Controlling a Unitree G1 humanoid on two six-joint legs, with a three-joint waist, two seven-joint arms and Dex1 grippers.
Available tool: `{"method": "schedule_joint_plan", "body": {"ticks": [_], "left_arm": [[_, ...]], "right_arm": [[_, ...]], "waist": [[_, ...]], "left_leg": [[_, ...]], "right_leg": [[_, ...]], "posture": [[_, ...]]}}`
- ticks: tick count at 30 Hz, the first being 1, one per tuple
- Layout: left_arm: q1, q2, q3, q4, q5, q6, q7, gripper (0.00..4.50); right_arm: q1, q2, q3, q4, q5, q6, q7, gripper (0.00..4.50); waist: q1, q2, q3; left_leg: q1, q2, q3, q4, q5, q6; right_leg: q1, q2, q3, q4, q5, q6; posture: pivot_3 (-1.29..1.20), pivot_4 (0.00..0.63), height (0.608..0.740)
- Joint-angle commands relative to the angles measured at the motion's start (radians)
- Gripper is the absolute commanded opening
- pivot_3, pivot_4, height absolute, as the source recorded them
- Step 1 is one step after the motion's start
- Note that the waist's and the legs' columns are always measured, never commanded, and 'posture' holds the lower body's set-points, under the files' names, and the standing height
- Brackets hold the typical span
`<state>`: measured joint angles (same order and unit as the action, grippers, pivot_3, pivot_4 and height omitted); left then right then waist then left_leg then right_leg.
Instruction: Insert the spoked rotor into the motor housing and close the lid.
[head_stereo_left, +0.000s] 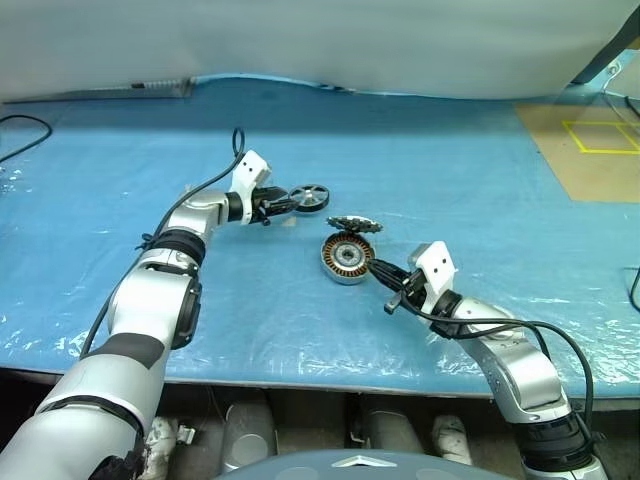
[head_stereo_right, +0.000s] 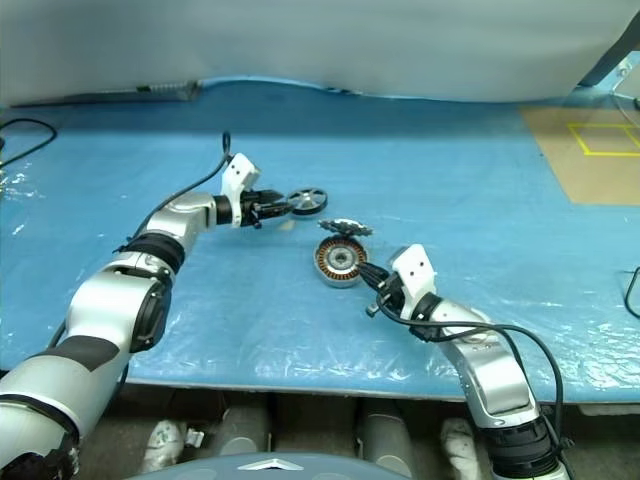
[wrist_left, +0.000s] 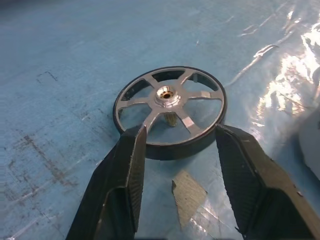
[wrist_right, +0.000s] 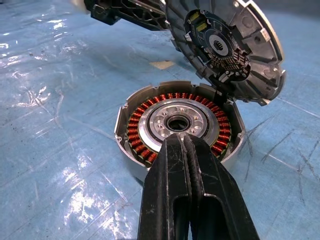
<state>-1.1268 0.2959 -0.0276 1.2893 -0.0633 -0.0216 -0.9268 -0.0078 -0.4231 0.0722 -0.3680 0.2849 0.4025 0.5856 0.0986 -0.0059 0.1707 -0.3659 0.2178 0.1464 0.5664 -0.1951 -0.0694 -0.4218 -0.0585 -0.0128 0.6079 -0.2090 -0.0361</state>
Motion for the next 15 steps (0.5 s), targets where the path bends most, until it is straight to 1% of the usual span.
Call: {"method": "schedule_joint_plan", "body": {"ticks": [1, 8, 15], "left_arm": [[-0.051, -0.015, 0.023, 0.005, 0.017, -0.005, 0.051, 2.27], [-0.076, -0.046, 0.016, 0.027, 0.057, 0.008, 0.099, 2.27], [-0.077, -0.059, 0.011, 0.039, 0.103, 0.012, 0.148, 2.27]], "right_arm": [[0.025, 0.008, -0.037, -0.034, 0.027, -0.074, 0.016, 0.00], [0.072, 0.044, -0.047, 0.016, 0.007, -0.168, 0.001, 0.00], [0.078, 0.066, -0.046, 0.006, 0.022, -0.179, -0.008, 0.00]], "waist": [[0.001, 0.000, 0.000], [0.000, -0.001, 0.000], [-0.001, -0.001, 0.001]], "left_leg": [[0.000, 0.000, 0.000, 0.000, 0.000, 0.000], [0.000, 0.000, 0.000, 0.000, 0.000, 0.000], [-0.001, 0.000, 0.000, 0.000, 0.000, 0.000]], "right_leg": [[0.000, 0.000, 0.000, 0.000, 0.000, 0.000], [0.000, 0.000, -0.001, -0.001, 0.000, 0.000], [0.000, 0.000, -0.001, -0.001, 0.000, 0.000]], "posture": [[0.00, 0.150, 0.740], [0.00, 0.150, 0.740], [0.00, 0.150, 0.740]]}}
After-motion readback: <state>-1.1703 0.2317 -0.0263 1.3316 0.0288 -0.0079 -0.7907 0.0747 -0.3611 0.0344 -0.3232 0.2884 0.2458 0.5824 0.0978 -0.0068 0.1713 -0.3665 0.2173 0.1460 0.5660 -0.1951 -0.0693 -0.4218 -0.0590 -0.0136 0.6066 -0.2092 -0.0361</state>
